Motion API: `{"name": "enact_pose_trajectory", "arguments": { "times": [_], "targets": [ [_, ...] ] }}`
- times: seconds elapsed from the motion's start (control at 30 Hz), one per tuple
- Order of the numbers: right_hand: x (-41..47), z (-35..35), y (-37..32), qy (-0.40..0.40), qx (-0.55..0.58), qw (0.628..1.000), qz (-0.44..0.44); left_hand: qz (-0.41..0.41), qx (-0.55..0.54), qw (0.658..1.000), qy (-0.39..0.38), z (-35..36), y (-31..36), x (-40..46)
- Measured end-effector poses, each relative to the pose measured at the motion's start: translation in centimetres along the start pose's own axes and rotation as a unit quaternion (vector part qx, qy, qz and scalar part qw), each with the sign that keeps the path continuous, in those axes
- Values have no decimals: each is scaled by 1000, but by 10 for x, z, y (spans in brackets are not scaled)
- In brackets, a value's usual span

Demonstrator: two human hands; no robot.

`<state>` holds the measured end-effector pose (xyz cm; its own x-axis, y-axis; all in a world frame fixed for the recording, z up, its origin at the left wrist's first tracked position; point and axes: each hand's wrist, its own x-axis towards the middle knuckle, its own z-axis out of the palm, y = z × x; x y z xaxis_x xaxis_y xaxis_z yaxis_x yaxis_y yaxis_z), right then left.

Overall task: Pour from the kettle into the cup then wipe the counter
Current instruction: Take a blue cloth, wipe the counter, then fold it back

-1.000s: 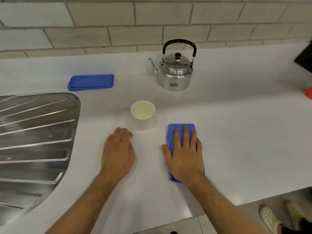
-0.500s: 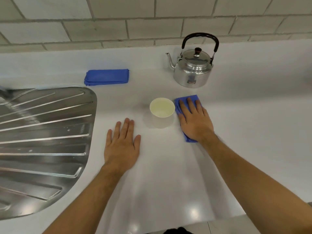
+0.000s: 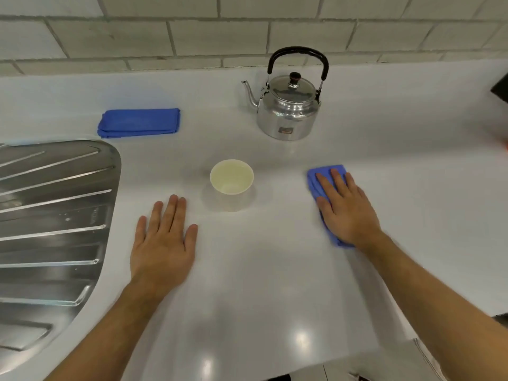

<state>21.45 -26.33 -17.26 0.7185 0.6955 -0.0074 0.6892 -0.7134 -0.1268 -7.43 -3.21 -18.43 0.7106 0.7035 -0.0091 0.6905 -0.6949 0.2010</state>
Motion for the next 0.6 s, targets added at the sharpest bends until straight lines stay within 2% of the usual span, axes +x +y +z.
{"name": "enact_pose_trajectory", "arguments": {
  "times": [0.13, 0.3, 0.5, 0.6],
  "targets": [
    [77, -5, 18, -27, -13, 1000, -5, -5, 4, 1000, 1, -1, 2, 0],
    [116, -13, 30, -68, -17, 993, -97, -6, -3, 1000, -1, -4, 2, -1],
    [64, -14, 49, -54, -10, 992, -113, -2, -7, 1000, -5, -5, 1, 0],
    [9, -15, 55, -42, 10, 997, -69, 0, -1, 1000, -9, -4, -1, 2]
  ]
}}
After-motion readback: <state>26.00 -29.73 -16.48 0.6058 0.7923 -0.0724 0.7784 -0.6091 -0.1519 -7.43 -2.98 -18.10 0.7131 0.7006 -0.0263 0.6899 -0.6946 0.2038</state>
